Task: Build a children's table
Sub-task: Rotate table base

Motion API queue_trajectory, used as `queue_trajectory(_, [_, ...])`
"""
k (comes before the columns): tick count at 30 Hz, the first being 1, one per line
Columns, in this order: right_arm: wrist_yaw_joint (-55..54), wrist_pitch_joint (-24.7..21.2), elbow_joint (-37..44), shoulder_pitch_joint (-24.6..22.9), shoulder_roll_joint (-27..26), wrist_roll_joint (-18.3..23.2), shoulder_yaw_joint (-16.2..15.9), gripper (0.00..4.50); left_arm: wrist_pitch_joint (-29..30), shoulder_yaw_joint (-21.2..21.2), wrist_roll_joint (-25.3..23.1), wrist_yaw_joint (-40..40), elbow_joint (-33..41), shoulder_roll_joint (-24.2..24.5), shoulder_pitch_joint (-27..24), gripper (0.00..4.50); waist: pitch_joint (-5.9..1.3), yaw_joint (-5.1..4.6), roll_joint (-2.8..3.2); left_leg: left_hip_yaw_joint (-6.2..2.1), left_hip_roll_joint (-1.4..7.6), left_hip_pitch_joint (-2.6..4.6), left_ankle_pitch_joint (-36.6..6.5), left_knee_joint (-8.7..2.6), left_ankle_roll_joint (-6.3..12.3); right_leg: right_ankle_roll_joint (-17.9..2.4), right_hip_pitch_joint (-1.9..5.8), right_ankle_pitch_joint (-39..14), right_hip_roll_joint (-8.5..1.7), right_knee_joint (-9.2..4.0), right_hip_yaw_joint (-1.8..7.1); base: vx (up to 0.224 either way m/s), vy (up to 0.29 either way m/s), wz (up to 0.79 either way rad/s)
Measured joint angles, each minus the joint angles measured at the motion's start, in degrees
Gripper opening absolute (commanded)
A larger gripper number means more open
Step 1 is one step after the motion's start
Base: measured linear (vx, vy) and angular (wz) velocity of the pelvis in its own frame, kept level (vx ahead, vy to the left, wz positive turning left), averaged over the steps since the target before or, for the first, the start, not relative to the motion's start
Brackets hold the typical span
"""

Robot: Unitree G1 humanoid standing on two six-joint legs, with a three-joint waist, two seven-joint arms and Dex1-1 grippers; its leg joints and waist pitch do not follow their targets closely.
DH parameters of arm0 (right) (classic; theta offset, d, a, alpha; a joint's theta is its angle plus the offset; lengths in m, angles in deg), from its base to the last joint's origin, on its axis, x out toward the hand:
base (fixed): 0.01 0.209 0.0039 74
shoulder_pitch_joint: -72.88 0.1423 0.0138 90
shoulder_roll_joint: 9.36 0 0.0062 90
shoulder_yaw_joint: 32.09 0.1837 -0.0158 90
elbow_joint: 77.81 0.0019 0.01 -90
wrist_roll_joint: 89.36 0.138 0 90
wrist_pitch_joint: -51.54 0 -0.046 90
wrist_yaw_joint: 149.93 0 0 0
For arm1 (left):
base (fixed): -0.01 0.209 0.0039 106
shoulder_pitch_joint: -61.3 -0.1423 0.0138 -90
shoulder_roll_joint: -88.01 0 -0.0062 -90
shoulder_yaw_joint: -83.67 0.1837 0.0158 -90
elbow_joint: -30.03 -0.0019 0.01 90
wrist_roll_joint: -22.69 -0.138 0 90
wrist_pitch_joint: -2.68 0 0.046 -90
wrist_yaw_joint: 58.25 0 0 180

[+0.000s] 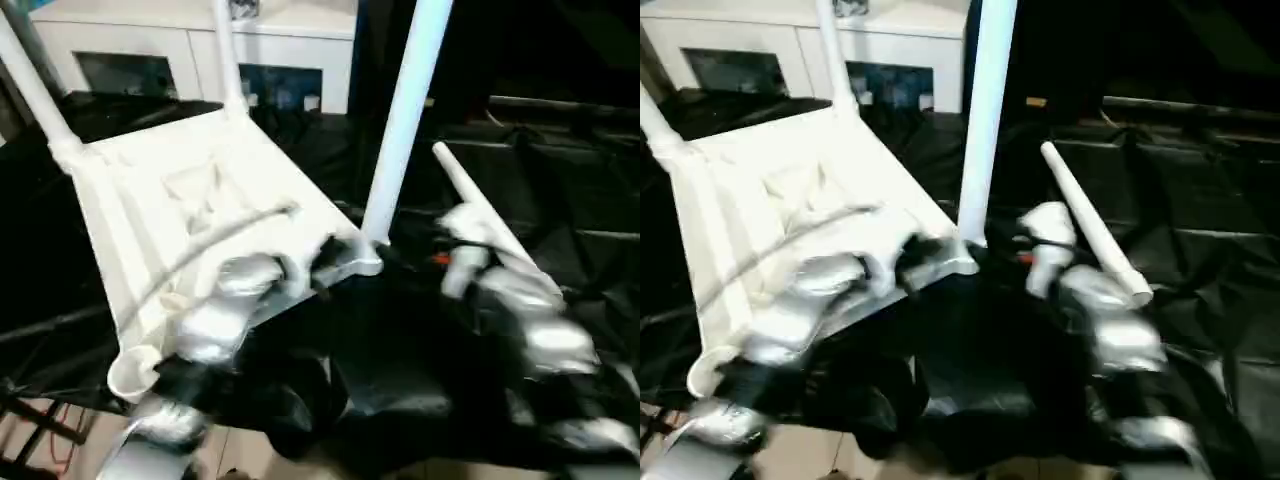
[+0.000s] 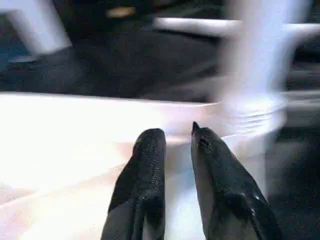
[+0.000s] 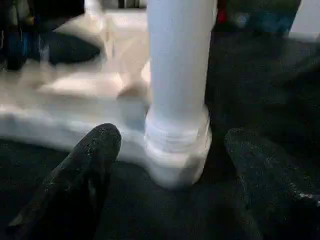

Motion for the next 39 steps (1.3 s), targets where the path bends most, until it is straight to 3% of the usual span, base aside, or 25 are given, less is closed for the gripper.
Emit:
queue_trajectory(3, [1.48, -1.79, 1.85, -0.66, -0.82, -0.59, -4.06, 3.79, 3.26, -2.26, -1.99, -1.84, 7.25, 2.94, -2.07, 1.0, 0.05, -0.03, -0.26, 0.0, 0.1, -0.02, 0.0, 0.07, 0.0, 0.02, 0.0, -0.01, -0.04, 0.0, 0.02, 0.0, 0.0, 0.0])
queue_trajectory(7, [-1.62, -2.4, 0.09, 1.07, -4.84, -3.07, -7.65, 3.79, 8.31, -6.61, -6.69, -3.81, 13.36, 10.32, -5.5, 1.0, 0.16, -0.48, -1.02, -0.03, 0.16, -0.02, 0.02, 0.07, -0.06, 0.02, 0.0, -0.02, 0.01, 0.01, -0.01, 0.0, 0.0, 0.0])
queue_trajectory(12, [-6.34, -3.83, -3.98, 5.74, -7.59, -7.03, -9.67, 3.51, 13.87, -8.5, -10.65, -5.06, 14.58, 16.04, -10.88, 1.08, 0.08, 0.12, -1.36, -0.06, 0.06, 0.03, 0.03, 0.14, -0.07, -0.16, 0.03, 0.09, -0.06, -0.01, 0.14, 0.0, 0.0, 0.0])
queue_trajectory(13, [-6.93, -4.25, -4.3, 6.33, -7.86, -7.53, -10.0, 3.44, 14.89, -8.56, -10.99, -5.23, 14.63, 16.77, -11.77, 0.74, 0.02, 0.18, -1.47, -0.05, 0.06, 0.03, 0.03, 0.14, -0.07, -0.21, 0.04, 0.12, -0.05, -0.01, 0.15, 0.0, 0.0, 0.0])
queue_trajectory(17, [-8.17, -5.03, -5.7, 8.03, -8.91, -7.99, -11.42, 3.01, 18.95, -8.48, -12.67, -5.39, 14.66, 19.13, -14.45, 0.57, -0.21, 0.41, -1.95, -0.09, 0.08, 0.04, 0.03, 0.14, -0.08, -0.21, 0.05, 0.12, -0.04, 0.0, 0.14, 0.0, 0.0, 0.0])
queue_trajectory(19, [-8.41, -4.88, -6.33, 8.32, -9.18, -8.44, -11.58, 2.94, 20.4, -7.82, -13.5, -4.89, 14.67, 20.58, -15.16, 0.28, -0.3, 0.45, -2.1, -0.1, 0.08, 0.07, 0.04, 0.14, -0.1, -0.21, 0.09, 0.12, -0.04, 0.01, 0.14, 0.0, 0.0, 0.0])
queue_trajectory(25, [-9.23, -4.8, -7.92, 9.33, -9.56, -9.29, -11.59, 2.33, 22.94, -6.27, -14.35, -3.58, 14.8, 21.79, -16.1, 0.0, -0.4, 0.4, -2.26, -0.12, 0.07, 0.19, 0.06, 0.14, -0.13, -0.19, 0.17, 0.11, -0.04, 0.04, 0.15, 0.0, 0.0, 0.0])
queue_trajectory(30, [-11.38, -3.46, -11.61, 11.13, -9.73, -10.21, -11.42, 2.0, 24.0, -1.4, -10.13, 5.16, 17.15, 23.54, -16.5, 0.0, -0.46, 0.42, -2.33, -0.11, 0.04, 0.46, 0.04, 0.12, -0.14, -0.18, 0.37, 0.1, -0.04, 0.03, 0.23, 0.0, 0.0, 0.0])
queue_trajectory(35, [-16.83, -0.33, -19.46, 15.1, -12.73, -11.38, -10.18, 1.53, 24.64, 2.86, -7.83, 14.14, 17.76, 26.6, -16.49, 0.0, -0.54, -0.39, -2.03, -0.16, 0.0, 0.86, 0.04, 0.01, -0.14, 0.05, 0.52, -0.04, -0.04, 0.08, 0.34, 0.0, 0.0, 0.0])
queue_trajectory(39, [-19.34, 0.74, -23.62, 17.46, -14.4, -11.37, -9.24, 1.2, 24.16, 5.71, -4.08, 19.4, 19.59, 25.8, -16.23, 0.0, -0.48, -0.07, -1.9, -0.19, -0.06, 0.87, 0.04, 0.01, -0.14, 0.07, 0.62, -0.04, -0.07, 0.07, 0.4, 0.0, 0.0, 0.0])
